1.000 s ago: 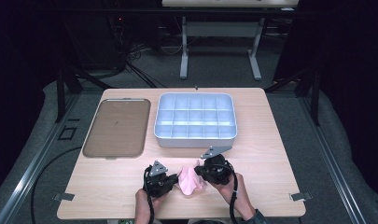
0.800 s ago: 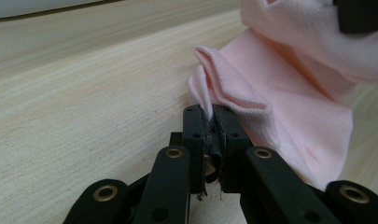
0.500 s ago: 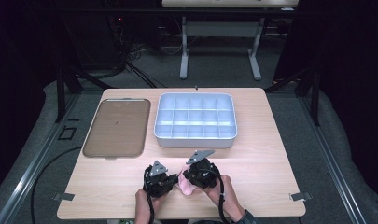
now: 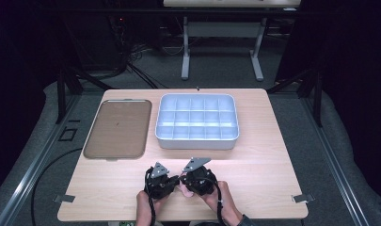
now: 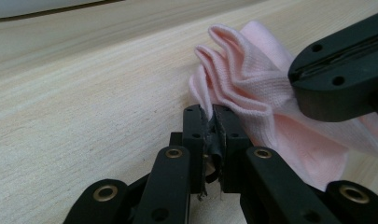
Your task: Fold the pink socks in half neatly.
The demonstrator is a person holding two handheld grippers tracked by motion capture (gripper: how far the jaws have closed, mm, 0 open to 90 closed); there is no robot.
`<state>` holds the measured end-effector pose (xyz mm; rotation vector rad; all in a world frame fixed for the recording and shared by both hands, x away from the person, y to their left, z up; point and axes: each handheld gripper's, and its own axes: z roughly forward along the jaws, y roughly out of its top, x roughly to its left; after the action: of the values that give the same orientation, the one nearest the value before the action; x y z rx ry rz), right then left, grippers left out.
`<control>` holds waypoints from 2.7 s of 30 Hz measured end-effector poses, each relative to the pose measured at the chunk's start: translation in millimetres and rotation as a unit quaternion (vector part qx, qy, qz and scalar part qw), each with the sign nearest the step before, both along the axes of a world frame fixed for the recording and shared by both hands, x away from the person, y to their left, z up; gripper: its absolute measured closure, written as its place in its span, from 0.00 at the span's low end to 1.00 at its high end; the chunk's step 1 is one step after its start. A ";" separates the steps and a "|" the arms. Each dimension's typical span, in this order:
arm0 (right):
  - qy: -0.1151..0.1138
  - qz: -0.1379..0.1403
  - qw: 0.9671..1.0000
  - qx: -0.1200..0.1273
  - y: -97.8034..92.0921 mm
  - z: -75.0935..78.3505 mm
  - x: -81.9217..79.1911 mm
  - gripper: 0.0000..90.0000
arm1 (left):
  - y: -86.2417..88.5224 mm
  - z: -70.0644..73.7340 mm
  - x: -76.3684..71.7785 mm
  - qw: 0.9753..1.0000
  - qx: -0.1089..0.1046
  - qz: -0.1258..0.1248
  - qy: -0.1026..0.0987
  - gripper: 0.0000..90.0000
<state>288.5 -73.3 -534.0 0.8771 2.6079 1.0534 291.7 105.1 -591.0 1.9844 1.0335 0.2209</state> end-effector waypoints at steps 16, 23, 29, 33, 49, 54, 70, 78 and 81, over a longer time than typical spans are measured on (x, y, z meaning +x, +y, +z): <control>-0.014 0.007 0.998 0.059 -24.9 3.0 -2.6 0.72 | 0.0 0.0 0.0 1.000 -0.001 0.000 0.000 0.94; -0.005 -0.067 0.997 0.027 -58.2 -1.2 11.2 0.59 | -0.1 0.0 0.0 1.000 0.000 0.000 0.000 0.94; 0.021 -0.070 0.997 -0.020 -58.6 -25.5 16.1 0.51 | 0.0 0.0 0.1 1.000 -0.001 0.000 0.000 0.94; 0.019 -0.075 0.997 -0.031 -52.2 -33.2 17.1 0.49 | -0.1 0.0 0.0 1.000 0.000 0.001 0.000 0.94; 0.018 -0.079 0.996 -0.044 -49.5 -35.7 20.2 0.37 | 12.3 6.7 -7.9 1.000 -0.019 0.008 -0.007 0.87; 0.016 -0.083 0.996 -0.042 -49.6 -36.6 20.7 0.36 | 18.6 24.8 -17.5 0.999 -0.019 0.006 -0.037 0.88; 0.023 -0.070 0.997 -0.033 -51.9 -37.3 20.9 0.44 | -13.7 10.7 -8.1 0.998 0.038 -0.044 -0.037 0.95; 0.052 -0.046 0.998 -0.010 -55.1 -36.0 22.1 0.63 | -5.5 3.0 -5.4 0.998 0.005 -0.050 -0.043 0.99; 0.060 -0.046 0.997 -0.005 -56.4 -35.8 22.4 0.67 | -6.9 3.1 -6.9 0.998 0.012 -0.050 -0.049 0.99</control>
<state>310.9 -129.6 -569.8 1.0791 2.6367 0.9927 284.8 98.2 -587.8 2.0207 0.8719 0.2746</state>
